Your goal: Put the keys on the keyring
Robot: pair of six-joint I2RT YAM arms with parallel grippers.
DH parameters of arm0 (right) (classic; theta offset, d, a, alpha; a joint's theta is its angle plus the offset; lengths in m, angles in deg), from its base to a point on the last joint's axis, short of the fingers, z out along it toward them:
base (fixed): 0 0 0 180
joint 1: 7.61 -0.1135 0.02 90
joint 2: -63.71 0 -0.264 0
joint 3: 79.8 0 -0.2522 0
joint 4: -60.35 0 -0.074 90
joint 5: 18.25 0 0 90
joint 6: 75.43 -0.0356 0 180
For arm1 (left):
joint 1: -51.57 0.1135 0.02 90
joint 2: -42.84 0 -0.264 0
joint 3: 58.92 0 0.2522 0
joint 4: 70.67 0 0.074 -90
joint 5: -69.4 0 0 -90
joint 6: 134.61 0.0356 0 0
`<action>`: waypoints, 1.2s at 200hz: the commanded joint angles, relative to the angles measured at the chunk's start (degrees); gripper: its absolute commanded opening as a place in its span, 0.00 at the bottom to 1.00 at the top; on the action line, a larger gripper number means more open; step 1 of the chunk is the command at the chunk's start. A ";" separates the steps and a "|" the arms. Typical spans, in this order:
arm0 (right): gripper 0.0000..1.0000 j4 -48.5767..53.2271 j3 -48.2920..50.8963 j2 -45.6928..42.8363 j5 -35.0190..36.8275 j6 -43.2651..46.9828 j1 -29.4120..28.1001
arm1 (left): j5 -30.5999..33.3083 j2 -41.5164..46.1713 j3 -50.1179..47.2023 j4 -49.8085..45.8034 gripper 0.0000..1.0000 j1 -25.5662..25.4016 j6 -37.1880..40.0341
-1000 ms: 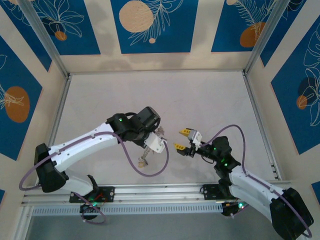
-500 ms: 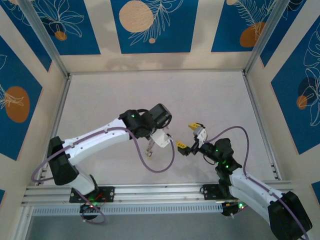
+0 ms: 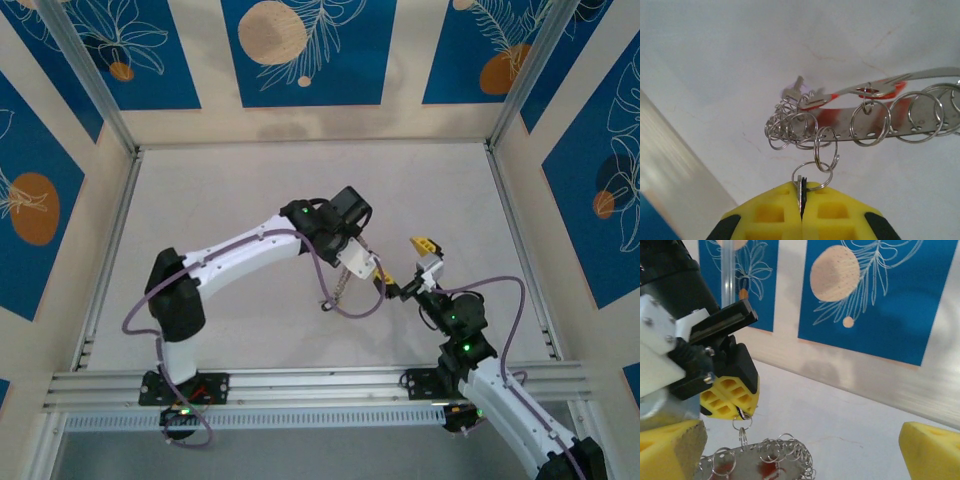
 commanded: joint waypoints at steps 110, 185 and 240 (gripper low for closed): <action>0.99 -0.39 0.66 6.89 -0.49 2.32 0.09 | -12.01 -7.01 -3.52 1.95 0.00 16.63 -4.03; 0.99 -3.30 2.42 6.41 -1.55 3.13 0.12 | -12.28 -15.45 -3.65 -0.88 0.00 25.33 -1.96; 0.99 -2.33 0.96 8.92 -3.03 5.53 0.15 | -9.60 -17.79 -4.64 6.49 0.19 28.37 -8.02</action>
